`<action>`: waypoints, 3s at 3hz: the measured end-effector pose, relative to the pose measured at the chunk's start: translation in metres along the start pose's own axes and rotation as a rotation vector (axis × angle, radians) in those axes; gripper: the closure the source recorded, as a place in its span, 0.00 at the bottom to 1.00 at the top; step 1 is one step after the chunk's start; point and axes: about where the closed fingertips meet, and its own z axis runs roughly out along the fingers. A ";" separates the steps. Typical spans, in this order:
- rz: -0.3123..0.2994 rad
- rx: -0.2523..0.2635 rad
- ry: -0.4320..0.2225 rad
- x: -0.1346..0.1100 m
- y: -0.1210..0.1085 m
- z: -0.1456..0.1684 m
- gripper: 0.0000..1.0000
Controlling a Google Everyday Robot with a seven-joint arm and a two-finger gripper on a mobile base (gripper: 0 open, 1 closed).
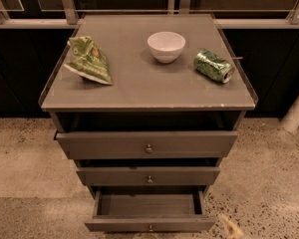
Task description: Close bottom drawer
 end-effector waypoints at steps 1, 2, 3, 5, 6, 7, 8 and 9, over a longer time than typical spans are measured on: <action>0.189 -0.059 0.037 0.105 0.038 0.080 0.00; 0.167 -0.051 0.038 0.103 0.042 0.074 0.00; 0.141 0.016 0.018 0.097 0.005 0.077 0.00; 0.150 0.081 -0.017 0.092 -0.054 0.093 0.00; 0.219 0.059 -0.039 0.107 -0.064 0.117 0.00; 0.335 0.075 -0.107 0.126 -0.102 0.163 0.00; 0.443 0.055 -0.172 0.143 -0.119 0.220 0.00; 0.523 0.002 -0.177 0.159 -0.119 0.263 0.00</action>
Offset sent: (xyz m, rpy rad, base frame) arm -0.0354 -0.0057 -0.0850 0.0159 0.1153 -0.0502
